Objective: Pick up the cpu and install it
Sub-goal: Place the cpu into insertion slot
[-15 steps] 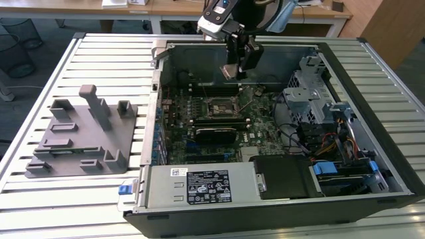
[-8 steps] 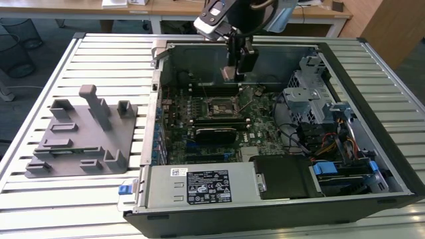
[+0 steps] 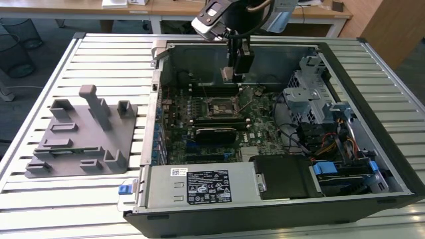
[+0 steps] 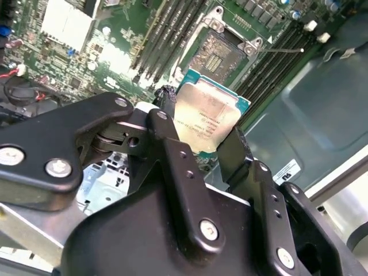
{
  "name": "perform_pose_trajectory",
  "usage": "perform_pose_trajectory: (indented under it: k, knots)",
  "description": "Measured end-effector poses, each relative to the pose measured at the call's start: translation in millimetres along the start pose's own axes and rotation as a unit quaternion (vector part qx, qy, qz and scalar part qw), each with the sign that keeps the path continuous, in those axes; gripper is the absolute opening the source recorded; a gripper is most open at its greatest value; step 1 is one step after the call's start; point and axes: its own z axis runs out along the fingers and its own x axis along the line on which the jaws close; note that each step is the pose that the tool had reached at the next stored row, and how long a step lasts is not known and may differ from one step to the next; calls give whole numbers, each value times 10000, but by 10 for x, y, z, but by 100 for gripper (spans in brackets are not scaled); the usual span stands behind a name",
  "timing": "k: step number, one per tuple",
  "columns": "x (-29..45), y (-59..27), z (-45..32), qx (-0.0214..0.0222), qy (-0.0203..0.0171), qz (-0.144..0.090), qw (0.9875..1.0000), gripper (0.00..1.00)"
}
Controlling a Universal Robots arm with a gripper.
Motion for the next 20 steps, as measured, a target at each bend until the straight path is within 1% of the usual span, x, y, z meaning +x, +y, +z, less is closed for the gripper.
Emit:
perform_pose_trajectory:
  k: [1,2,3,4,5,6,9,13,15,18,20]
  knots:
    - [18,0,6,-4,-1,0,10000,54]
    - [32,-1,12,-18,-2,0,10000,54]
    - [41,-9,17,-50,-3,1,10000,54]
    - [47,-22,21,-92,-4,2,10000,54]
    - [52,-31,27,-121,-4,4,9999,54]
    - [58,-35,37,-131,-5,13,9999,54]
    - [75,-37,75,-131,-8,88,9999,54]
    - [80,-46,145,-130,-10,116,9998,54]
    - [77,-49,182,-130,-1,109,9999,54]
    - [77,-52,224,-132,8,-37,9999,54]
    - [77,-56,248,-132,11,-77,9999,54]
